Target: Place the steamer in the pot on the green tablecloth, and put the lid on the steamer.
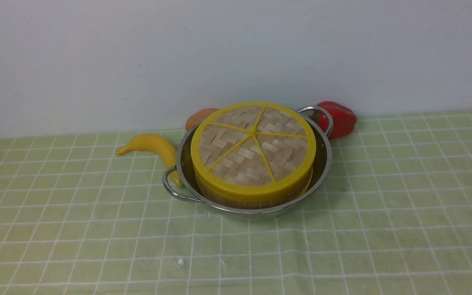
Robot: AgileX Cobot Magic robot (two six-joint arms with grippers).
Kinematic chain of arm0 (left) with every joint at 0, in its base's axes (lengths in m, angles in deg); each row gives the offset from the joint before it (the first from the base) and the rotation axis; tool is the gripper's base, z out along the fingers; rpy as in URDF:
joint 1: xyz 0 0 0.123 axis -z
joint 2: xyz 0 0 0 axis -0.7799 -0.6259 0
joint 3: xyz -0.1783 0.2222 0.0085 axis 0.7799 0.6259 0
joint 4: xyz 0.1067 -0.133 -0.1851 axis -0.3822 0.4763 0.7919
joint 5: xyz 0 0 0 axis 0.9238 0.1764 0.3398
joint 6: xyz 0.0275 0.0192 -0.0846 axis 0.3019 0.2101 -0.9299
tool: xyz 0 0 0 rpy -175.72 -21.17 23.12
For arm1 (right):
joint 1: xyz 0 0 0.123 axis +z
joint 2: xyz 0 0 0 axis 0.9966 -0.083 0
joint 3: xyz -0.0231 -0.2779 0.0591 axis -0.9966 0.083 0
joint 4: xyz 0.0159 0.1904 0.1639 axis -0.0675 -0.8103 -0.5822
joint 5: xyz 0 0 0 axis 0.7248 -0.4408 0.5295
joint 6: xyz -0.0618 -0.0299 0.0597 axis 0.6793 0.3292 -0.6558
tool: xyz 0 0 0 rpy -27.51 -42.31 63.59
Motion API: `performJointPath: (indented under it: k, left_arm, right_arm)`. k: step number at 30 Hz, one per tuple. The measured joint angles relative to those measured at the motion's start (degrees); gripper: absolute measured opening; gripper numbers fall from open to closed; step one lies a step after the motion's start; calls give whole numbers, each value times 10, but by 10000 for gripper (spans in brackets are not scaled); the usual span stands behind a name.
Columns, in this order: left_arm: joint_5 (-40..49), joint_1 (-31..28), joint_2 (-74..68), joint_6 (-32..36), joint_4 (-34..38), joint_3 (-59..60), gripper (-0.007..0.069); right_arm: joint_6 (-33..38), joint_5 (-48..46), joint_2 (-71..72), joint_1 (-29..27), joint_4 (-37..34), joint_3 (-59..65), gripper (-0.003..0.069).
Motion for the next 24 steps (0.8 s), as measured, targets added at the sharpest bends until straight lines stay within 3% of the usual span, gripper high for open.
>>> performJointPath:
  k: [2,10,24]
  left_arm:
    - [-46,-48,38,1,-1,79,1]
    - [-129,-79,197,3,-2,283,22]
    - [-140,-79,219,12,-5,301,52]
  right_arm:
    - [0,0,0,0,-1,0,68]
    - [0,0,0,0,-2,0,92]
    - [0,0,0,0,-3,0,130]
